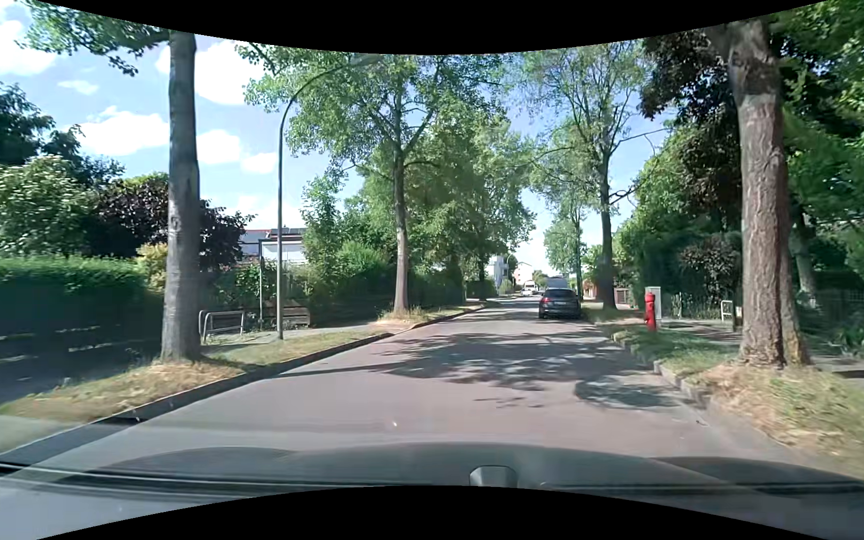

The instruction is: Follow the waypoints while adhering to traffic rules and regulations

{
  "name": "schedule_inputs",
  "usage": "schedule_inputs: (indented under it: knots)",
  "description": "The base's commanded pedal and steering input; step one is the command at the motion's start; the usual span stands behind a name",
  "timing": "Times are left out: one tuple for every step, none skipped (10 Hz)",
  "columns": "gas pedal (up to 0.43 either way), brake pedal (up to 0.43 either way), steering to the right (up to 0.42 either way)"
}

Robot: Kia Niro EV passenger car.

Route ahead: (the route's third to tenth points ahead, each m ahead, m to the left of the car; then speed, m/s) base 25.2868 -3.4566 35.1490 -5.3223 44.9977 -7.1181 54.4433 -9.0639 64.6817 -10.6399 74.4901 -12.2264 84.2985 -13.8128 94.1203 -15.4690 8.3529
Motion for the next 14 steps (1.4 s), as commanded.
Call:
schedule_inputs:
  knots:
    - [0.079, 0.006, 0.026]
    - [0.079, 0.006, 0.026]
    - [0.079, 0.006, 0.026]
    - [0.079, 0.006, 0.026]
    - [0.079, 0.006, 0.026]
    - [0.079, 0.006, 0.026]
    - [0.079, 0.006, 0.026]
    - [0.079, 0.006, 0.026]
    - [0.079, 0.006, 0.026]
    - [0.079, 0.006, 0.026]
    - [0.079, 0.006, 0.026]
    - [0.079, 0.006, 0.029]
    - [0.079, 0.006, 0.032]
    - [0.079, 0.006, 0.034]
